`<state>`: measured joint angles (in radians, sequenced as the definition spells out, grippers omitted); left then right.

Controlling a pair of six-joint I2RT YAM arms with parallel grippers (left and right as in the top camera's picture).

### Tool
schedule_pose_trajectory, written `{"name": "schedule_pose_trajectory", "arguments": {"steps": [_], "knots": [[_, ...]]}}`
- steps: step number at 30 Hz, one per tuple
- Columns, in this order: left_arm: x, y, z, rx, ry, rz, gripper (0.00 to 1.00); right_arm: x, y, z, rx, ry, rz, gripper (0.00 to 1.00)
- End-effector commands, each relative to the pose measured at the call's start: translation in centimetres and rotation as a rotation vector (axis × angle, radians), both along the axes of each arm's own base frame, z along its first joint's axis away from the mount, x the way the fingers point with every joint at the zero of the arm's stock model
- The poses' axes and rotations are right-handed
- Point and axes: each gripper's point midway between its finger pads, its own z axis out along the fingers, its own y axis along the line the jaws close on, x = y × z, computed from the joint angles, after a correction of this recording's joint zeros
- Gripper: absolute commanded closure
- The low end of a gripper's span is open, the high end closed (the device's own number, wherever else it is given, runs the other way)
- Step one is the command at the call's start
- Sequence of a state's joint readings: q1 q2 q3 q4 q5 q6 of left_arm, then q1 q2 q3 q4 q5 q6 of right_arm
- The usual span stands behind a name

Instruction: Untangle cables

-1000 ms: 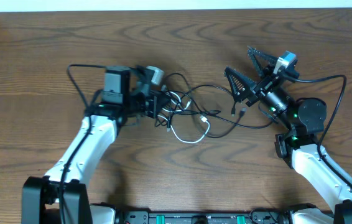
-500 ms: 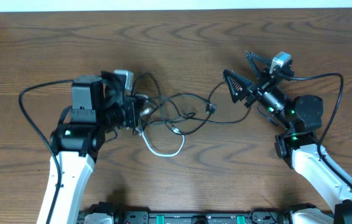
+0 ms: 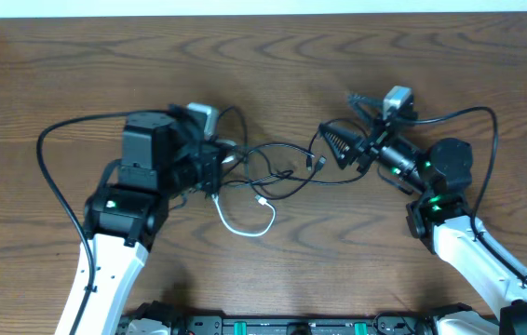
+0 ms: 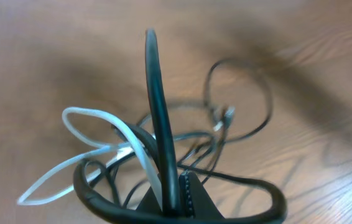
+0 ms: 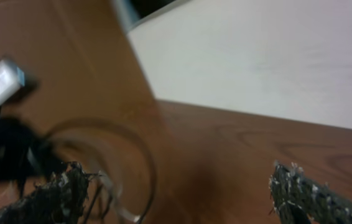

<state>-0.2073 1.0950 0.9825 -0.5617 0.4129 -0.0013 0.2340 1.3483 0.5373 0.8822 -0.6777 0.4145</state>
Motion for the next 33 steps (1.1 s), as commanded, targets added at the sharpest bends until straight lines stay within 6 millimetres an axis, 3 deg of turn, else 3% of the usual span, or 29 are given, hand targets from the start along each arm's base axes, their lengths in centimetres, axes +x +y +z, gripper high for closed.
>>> {"name": "schedule_pose_trajectory", "arguments": {"steps": [1,4,7,11,14,21,28,33], "knots": [[0.1,-3.6,4.1,-0.037,-0.155,-0.133,0.92,-1.3,1.5,0.1,-0.060,-0.083,0.079,0.08],[-0.8,-5.5,4.5,0.032,-0.243,-0.272,0.93,-1.3,1.6,0.3,-0.071,-0.111,0.080,0.09],[-2.7,-6.4,2.8,0.189,-0.294,-0.458,0.92,-1.3,1.5,0.6,-0.072,-0.128,0.076,0.08],[-3.6,-3.7,-0.5,0.531,-0.292,-0.566,0.92,-1.3,1.5,0.6,-0.085,-0.148,0.074,0.08],[-2.3,-1.1,-0.7,0.696,-0.286,-0.478,0.93,-1.3,1.5,0.7,-0.085,-0.152,0.072,0.07],[0.0,-1.4,1.6,0.721,-0.418,-0.426,0.93,-1.5,1.8,-0.4,-0.093,-0.097,0.097,0.08],[2.3,-2.7,5.3,0.729,-0.620,-0.399,0.93,-4.9,3.4,-1.1,-0.089,-0.066,0.321,0.11],[2.6,-3.2,6.2,0.717,-0.662,-0.394,0.93,-6.2,3.8,-1.0,-0.088,-0.077,0.395,0.08]]}}
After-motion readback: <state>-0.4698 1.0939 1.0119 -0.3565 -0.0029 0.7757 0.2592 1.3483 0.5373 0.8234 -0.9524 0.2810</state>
